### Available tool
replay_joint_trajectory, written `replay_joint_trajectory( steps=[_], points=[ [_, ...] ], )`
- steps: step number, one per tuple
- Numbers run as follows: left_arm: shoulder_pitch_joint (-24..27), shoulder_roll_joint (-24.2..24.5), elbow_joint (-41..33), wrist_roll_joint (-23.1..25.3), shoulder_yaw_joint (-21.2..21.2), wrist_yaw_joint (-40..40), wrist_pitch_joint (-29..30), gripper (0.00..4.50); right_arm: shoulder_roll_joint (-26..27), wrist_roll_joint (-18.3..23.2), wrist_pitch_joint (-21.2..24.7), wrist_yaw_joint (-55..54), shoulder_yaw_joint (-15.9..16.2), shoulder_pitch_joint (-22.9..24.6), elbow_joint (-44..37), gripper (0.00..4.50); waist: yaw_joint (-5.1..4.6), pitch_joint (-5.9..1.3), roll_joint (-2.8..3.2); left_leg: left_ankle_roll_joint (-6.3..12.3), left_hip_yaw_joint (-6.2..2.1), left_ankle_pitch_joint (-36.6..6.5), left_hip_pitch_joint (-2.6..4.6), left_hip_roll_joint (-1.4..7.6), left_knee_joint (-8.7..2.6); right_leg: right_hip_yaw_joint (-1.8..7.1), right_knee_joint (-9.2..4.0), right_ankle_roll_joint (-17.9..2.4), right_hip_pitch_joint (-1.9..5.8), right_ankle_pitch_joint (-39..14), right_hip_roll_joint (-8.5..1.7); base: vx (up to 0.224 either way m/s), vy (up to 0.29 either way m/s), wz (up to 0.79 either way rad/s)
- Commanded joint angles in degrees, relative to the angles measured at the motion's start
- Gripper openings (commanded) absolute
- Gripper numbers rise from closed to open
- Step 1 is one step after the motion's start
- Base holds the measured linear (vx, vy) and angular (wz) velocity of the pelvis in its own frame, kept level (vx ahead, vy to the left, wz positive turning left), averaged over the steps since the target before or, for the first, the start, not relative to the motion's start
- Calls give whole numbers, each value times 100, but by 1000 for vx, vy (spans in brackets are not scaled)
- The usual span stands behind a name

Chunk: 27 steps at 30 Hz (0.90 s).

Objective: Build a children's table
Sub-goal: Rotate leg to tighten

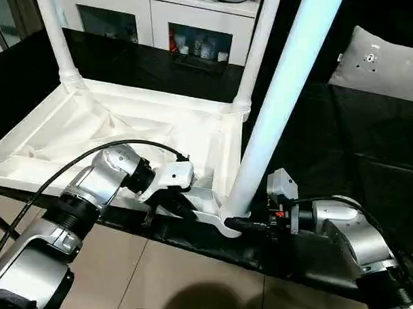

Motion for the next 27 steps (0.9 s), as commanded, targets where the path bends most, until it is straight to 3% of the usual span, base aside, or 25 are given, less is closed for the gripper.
replay_joint_trajectory(
  steps=[1,4,6,8,10,11,16,19,20,21,27],
  points=[
    [-19,-193,-291,-170,-69,-177,-2,0,54,115,249,-78,-51,34,-139,268,-29,-464,-3,416,108,-214,-49,49,-352,221,-268,-1513,445,-299,-325,0,0,0],
    [68,-316,-447,-187,60,257,493,0,298,275,691,-513,-121,193,-401,268,-20,-458,-12,401,108,-202,-41,62,-357,225,-267,-1491,437,-355,-332,0,0,0],
    [125,-490,-564,-187,210,755,935,0,677,140,939,-1256,-172,220,-485,267,-35,-423,25,267,105,-396,-42,54,-375,224,-312,-1404,426,-720,-331,0,0,0],
    [132,-673,-607,-207,337,1138,1247,0,987,7,1021,-1841,-247,179,-432,267,-71,-410,31,61,81,-605,-54,20,-402,207,-387,-1128,441,-1476,-341,0,0,0],
    [128,-819,-634,-202,420,1419,1454,0,1250,-40,1152,-2297,-343,144,-411,267,-125,-406,17,-19,83,-623,-62,10,-407,210,-411,-1012,430,-1661,-330,0,0,0],
    [121,-941,-651,-169,480,1673,1623,0,1466,-45,1269,-2647,-439,109,-396,267,-200,-420,6,-46,69,-613,-81,1,-406,206,-418,-931,445,-1722,-317,0,0,0],
    [125,-1868,-873,-19,791,3278,2423,0,2298,-578,1574,-4406,-640,-138,-81,267,-328,-431,17,4,81,-479,-93,-26,-366,213,-422,-1070,421,-1442,-287,0,0,0],
    [112,-2075,-875,31,843,3621,2488,0,2366,-671,1470,-4550,-692,-187,24,267,-304,-444,17,150,86,-417,-91,-32,-360,219,-423,-1075,434,-1201,-277,0,0,0],
    [111,-2090,-875,38,846,3646,2484,0,2369,-673,1442,-4554,-700,-187,29,267,-298,-446,20,177,86,-405,-87,-26,-360,221,-416,-1085,428,-1123,-275,0,0,0],
    [110,-2130,-875,58,853,3711,2469,0,2376,-676,1364,-4565,-719,-188,39,323,-287,-450,28,232,89,-386,-87,-26,-361,220,-410,-1121,427,-1014,-276,0,0,0],
    [115,-1951,-860,175,833,3788,2275,0,2260,-822,975,-4562,-779,-120,-16,357,-281,-443,49,281,86,-481,-78,-23,-369,217,-415,-1164,436,-1000,-283,0,0,0]
  ],
)
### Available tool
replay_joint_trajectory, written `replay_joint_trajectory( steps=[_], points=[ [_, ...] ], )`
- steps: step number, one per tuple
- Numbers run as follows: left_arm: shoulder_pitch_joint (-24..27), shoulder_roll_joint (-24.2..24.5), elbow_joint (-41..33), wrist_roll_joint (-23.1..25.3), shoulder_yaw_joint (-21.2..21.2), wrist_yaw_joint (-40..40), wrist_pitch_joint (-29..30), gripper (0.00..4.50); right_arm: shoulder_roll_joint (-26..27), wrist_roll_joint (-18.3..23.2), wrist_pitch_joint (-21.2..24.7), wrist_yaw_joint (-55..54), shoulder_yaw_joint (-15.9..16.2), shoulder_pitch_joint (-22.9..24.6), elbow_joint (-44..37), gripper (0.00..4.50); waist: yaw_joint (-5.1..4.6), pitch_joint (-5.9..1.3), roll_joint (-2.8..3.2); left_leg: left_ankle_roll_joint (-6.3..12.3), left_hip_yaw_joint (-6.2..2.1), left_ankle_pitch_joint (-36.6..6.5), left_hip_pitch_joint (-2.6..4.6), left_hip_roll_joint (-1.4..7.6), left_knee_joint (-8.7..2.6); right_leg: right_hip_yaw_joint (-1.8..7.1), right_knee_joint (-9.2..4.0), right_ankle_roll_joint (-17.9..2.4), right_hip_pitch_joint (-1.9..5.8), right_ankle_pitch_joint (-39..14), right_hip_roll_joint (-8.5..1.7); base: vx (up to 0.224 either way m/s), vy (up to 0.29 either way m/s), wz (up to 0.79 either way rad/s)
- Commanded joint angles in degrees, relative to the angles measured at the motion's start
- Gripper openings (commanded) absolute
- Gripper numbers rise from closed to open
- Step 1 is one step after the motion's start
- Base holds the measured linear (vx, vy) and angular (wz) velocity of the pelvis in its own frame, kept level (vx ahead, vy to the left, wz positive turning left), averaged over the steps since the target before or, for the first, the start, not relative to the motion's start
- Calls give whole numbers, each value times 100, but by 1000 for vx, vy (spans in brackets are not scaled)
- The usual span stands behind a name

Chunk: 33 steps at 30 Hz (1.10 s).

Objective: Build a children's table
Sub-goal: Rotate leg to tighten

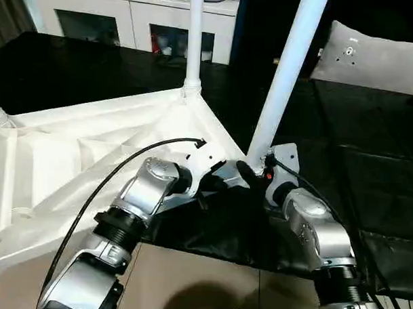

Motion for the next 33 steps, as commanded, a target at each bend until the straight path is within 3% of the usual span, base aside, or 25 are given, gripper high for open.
replay_joint_trajectory(
  steps=[1,6,8,9,11,13,16,18,19,20,21,22,27,33],
  points=[
    [-108,-69,-353,-197,45,42,-407,0,117,146,-112,403,419,69,-137,364,19,-435,18,320,91,-491,-101,-19,-360,212,-399,-1154,434,-1021,-290,0,0,0],
    [-66,440,-130,-227,-59,-635,-1027,0,-375,270,-421,936,318,283,-397,405,21,-434,35,398,88,-520,-109,-9,-359,216,-390,-1163,443,-908,-296,0,0,0],
    [-49,664,40,-256,-107,-1052,-1315,0,-735,359,-648,1447,252,384,-463,416,20,-425,80,383,81,-613,-98,-11,-363,206,-406,-1175,430,-1006,-295,0,0,0],
    [-45,706,71,-250,-122,-1123,-1391,0,-807,383,-699,1579,251,412,-482,416,23,-423,60,385,93,-666,-86,-8,-361,211,-423,-1167,430,-1054,-291,0,0,0],
    [-41,775,109,-251,-164,-1280,-1543,0,-930,419,-753,1784,255,449,-510,437,43,-424,85,386,85,-704,-80,-1,-368,209,-415,-1195,424,-1094,-297,0,0,0],
    [-90,984,247,-268,-327,-1730,-1837,0,-1354,573,-848,2531,305,539,-557,449,59,-424,63,406,89,-750,-74,14,-369,208,-414,-1222,427,-1058,-285,0,0,0],
    [-165,1071,346,-399,-357,-2151,-1978,0,-1709,698,-903,3124,404,549,-534,449,126,-424,73,460,95,-702,-67,26,-361,216,-391,-1307,422,-942,-310,0,0,0],
    [-207,1108,402,-430,-380,-2346,-2047,0,-1854,746,-914,3412,466,524,-498,449,154,-423,56,456,99,-719,-67,23,-361,211,-397,-1321,421,-1012,-312,0,0,0],
    [-249,1165,465,-409,-445,-2542,-2168,0,-1976,784,-903,3677,534,494,-462,449,160,-424,20,468,102,-725,-69,21,-363,208,-402,-1307,425,-1060,-306,0,0,0],
    [-269,1193,493,-395,-480,-2634,-2230,0,-2029,797,-892,3796,566,479,-447,449,177,-426,41,471,94,-718,-62,30,-366,209,-396,-1300,421,-1097,-317,0,0,0],
    [-285,1250,526,-379,-528,-2791,-2342,0,-2126,737,-967,3958,664,459,-420,449,175,-425,-9,479,97,-702,-77,29,-364,208,-396,-1285,426,-1106,-318,0,0,0],
    [-316,1279,564,-382,-554,-2914,-2423,0,-2179,691,-1064,4105,741,412,-348,449,187,-422,-4,472,96,-677,-71,36,-367,208,-392,-1273,422,-1133,-325,0,0,0],
    [-402,1403,716,-352,-699,-3306,-2747,0,-2262,720,-1216,4542,902,303,-154,449,238,-427,-7,470,96,-625,-75,35,-363,204,-391,-1244,414,-1224,-335,0,0,0],
    [-416,1480,777,-349,-799,-3690,-2974,0,-2215,838,-1270,4798,967,230,-10,401,306,-438,-28,466,104,-501,-69,54,-362,203,-344,-1308,412,-979,-343,0,0,0]
  ],
)
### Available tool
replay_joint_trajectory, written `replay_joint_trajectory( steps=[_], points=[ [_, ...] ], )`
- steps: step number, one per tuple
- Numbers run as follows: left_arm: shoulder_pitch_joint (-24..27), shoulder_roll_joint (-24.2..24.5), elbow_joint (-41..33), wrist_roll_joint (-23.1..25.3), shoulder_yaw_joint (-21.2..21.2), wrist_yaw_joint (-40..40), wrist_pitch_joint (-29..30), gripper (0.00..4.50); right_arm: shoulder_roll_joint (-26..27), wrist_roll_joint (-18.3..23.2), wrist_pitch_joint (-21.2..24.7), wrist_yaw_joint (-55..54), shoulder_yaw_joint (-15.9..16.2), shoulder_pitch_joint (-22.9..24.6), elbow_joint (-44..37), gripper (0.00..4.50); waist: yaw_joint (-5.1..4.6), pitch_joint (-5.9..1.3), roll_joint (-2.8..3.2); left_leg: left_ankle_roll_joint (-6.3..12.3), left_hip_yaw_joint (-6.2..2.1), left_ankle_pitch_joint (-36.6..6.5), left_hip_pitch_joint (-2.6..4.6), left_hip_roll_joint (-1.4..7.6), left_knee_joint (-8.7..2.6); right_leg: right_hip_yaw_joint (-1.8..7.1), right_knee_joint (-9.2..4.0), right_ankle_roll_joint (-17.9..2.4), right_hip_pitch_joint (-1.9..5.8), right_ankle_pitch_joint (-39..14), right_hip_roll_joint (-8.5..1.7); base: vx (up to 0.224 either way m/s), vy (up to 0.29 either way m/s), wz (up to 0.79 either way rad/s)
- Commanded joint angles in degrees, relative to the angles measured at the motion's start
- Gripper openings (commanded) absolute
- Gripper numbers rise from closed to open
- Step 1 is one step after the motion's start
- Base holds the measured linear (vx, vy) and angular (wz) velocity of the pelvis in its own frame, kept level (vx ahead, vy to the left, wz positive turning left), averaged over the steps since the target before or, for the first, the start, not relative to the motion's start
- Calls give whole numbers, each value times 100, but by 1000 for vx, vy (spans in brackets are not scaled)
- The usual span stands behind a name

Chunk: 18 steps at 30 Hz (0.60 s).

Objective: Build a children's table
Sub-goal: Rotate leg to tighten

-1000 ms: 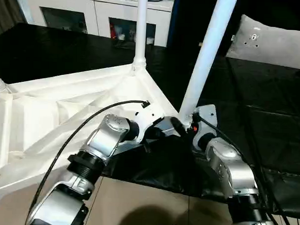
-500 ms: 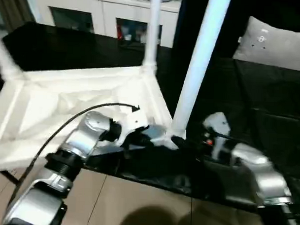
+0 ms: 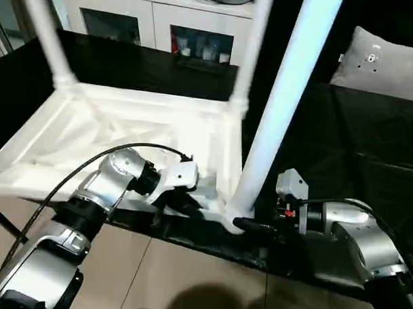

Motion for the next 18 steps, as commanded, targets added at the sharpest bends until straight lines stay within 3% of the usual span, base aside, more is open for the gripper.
replay_joint_trajectory(
  steps=[1,9,10,18],
  points=[
    [-179,-63,-74,-60,-157,-321,-197,0,-27,125,-66,95,26,-55,10,382,-26,-448,-35,441,103,-492,-64,51,-367,210,-342,-1312,414,-934,-334,0,0,0],
    [-244,-70,63,-55,-197,-484,-392,0,64,196,-71,269,64,-95,105,321,-19,-441,-43,395,106,-602,-67,41,-367,207,-369,-1220,410,-1167,-333,0,0,0],
    [-255,-67,82,-52,-190,-513,-411,0,83,211,-69,286,61,-101,123,297,-16,-439,-41,385,104,-601,-68,40,-369,205,-374,-1208,407,-1203,-338,0,0,0],
    [-237,-52,81,-49,-209,-551,-435,0,162,281,-67,309,85,-85,150,273,-14,-442,-49,362,101,-570,-73,41,-372,203,-367,-1178,410,-1225,-335,0,0,0]
  ],
)
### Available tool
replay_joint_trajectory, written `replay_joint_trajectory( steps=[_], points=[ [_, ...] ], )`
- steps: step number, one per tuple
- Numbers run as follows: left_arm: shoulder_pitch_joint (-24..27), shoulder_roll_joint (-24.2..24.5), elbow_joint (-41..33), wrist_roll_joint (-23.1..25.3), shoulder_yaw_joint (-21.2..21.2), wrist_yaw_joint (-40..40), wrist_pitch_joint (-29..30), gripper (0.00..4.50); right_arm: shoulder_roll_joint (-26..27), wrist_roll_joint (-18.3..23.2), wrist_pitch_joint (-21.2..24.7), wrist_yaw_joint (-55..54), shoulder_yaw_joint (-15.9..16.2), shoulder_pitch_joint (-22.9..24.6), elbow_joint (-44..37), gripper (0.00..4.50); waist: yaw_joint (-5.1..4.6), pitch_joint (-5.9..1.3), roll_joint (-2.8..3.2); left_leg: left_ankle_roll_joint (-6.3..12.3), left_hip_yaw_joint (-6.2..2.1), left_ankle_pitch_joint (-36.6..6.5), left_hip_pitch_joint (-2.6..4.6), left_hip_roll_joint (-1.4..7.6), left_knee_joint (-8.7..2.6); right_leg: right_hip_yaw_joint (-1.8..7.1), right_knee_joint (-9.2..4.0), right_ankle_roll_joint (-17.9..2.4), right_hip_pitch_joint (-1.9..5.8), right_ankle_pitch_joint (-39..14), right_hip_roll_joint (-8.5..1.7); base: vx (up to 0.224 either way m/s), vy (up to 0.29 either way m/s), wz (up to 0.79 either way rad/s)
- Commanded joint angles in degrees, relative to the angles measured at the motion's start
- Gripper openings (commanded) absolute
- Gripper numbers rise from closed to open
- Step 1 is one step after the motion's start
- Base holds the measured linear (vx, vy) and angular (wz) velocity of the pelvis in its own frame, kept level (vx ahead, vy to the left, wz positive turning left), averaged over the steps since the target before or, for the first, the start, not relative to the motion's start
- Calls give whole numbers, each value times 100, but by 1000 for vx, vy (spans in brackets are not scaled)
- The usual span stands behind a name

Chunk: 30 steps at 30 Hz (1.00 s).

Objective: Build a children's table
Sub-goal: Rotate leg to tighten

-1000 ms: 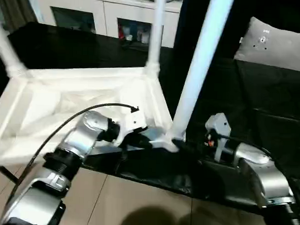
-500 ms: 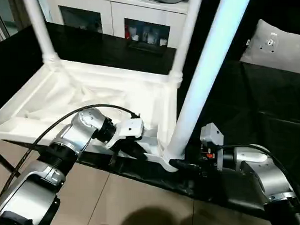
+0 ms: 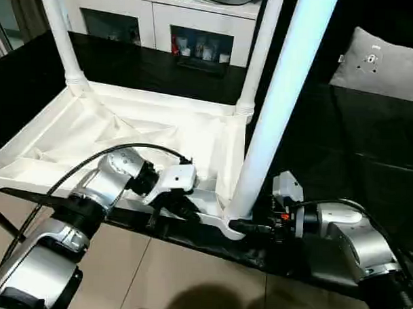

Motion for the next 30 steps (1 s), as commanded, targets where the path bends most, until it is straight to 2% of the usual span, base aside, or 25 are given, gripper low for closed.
replay_joint_trajectory(
  steps=[1,4,5,7,9,10,11,12,13,15,16,17,19,20,22,24,25,26,27,29,30],
  points=[
    [-150,-84,-118,-45,-150,-317,-127,0,46,101,17,1,-3,-14,-42,272,-10,-439,-43,341,101,-581,-74,39,-373,205,-369,-1186,410,-1202,-334,0,0,0],
    [-113,-129,-154,-99,-61,-192,33,0,138,207,224,-115,-43,113,-186,272,-5,-434,-38,342,106,-587,-72,37,-372,207,-377,-1186,407,-1206,-335,0,0,0],
    [-92,-161,-205,-123,-12,-87,181,0,202,258,381,-253,-72,175,-279,271,-8,-436,-18,321,101,-597,-62,40,-380,207,-374,-1175,406,-1228,-332,0,0,0],
    [-40,-211,-330,-161,58,95,418,0,350,283,578,-556,-90,287,-451,270,-11,-424,-24,280,97,-648,-59,50,-394,210,-379,-1165,399,-1272,-331,0,0,0],
    [68,-386,-617,-128,226,770,1135,0,831,4,790,-1596,-118,395,-572,270,-29,-410,30,164,86,-736,-53,51,-408,211,-391,-1121,390,-1420,-337,0,0,0],
    [94,-450,-687,-145,275,920,1279,0,962,-76,807,-1855,-134,398,-562,270,-55,-394,14,92,86,-876,-45,30,-417,193,-440,-1029,374,-1754,-330,0,0,0],
    [119,-567,-789,-140,349,1196,1543,0,1182,-194,816,-2288,-191,365,-496,270,-91,-400,21,-20,63,-896,-80,27,-434,187,-426,-934,410,-1966,-344,0,0,0],
    [134,-644,-855,-133,396,1380,1720,0,1325,-268,824,-2569,-231,341,-450,270,-114,-397,10,-33,64,-908,-81,9,-439,177,-460,-868,402,-2084,-329,0,0,0],
    [155,-766,-953,-91,450,1653,1947,0,1550,-282,895,-2931,-328,282,-374,270,-162,-397,34,-67,62,-967,-61,7,-433,187,-468,-840,381,-2172,-331,0,0,0],
    [166,-1074,-1057,-70,597,2210,2296,0,1962,-307,1013,-3688,-569,120,-155,270,-235,-404,39,-42,65,-1005,-68,-6,-422,188,-493,-832,379,-2215,-321,0,0,0],
    [156,-1423,-1121,-49,760,2804,2623,0,2273,-286,1075,-4220,-740,-47,69,270,-293,-405,44,-55,64,-985,-80,-8,-411,188,-478,-910,363,-2125,-315,0,0,0],
    [156,-1423,-1121,-49,760,2804,2623,0,2273,-286,1075,-4220,-740,-47,69,270,-303,-418,33,-26,59,-936,-77,-32,-392,174,-500,-902,381,-2121,-304,0,0,0],
    [112,-1799,-1112,-58,928,3380,2782,0,2397,-459,1143,-4660,-768,-203,284,270,-319,-409,52,31,70,-891,-92,-33,-393,189,-500,-923,380,-1984,-286,0,0,0],
    [107,-1961,-1157,-59,992,3649,2869,0,2463,-525,1136,-4822,-792,-234,326,270,-314,-425,40,83,80,-852,-72,-32,-377,198,-479,-1008,376,-1682,-270,0,0,0],
    [112,-2161,-1272,-59,1016,3930,3020,0,2567,-574,1042,-4978,-861,-254,345,270,-291,-438,25,177,91,-695,-95,-46,-367,205,-459,-1041,402,-1412,-271,0,0,0],
    [96,-2203,-1268,7,962,4000,2932,0,2575,-613,963,-4988,-875,-245,315,325,-263,-458,40,254,82,-525,-104,-40,-371,203,-430,-1085,422,-1154,-273,0,0,0],
    [96,-2203,-1280,44,933,4013,2933,0,2574,-646,940,-4997,-880,-237,301,339,-257,-457,66,287,82,-485,-103,-37,-372,202,-418,-1129,415,-996,-267,0,0,0],
    [106,-2181,-1290,72,921,4012,2914,0,2551,-690,893,-4984,-870,-204,271,342,-261,-455,61,310,83,-517,-106,-34,-376,200,-413,-1157,419,-934,-269,0,0,0],
    [114,-2147,-1289,82,929,3996,2907,0,2505,-730,831,-4954,-864,-159,234,349,-262,-451,79,309,80,-543,-110,-37,-378,200,-415,-1164,422,-943,-272,0,0,0],
    [132,-2089,-1304,89,934,3950,2901,0,2428,-727,757,-4914,-856,-97,185,384,-262,-445,75,299,84,-647,-98,-35,-382,200,-435,-1148,422,-1077,-278,0,0,0],
    [154,-1993,-1284,107,926,3896,2823,0,2323,-679,632,-4827,-884,-7,90,384,-260,-438,78,296,83,-691,-98,-34,-387,198,-448,-1125,420,-1159,-278,0,0,0]
  ],
)
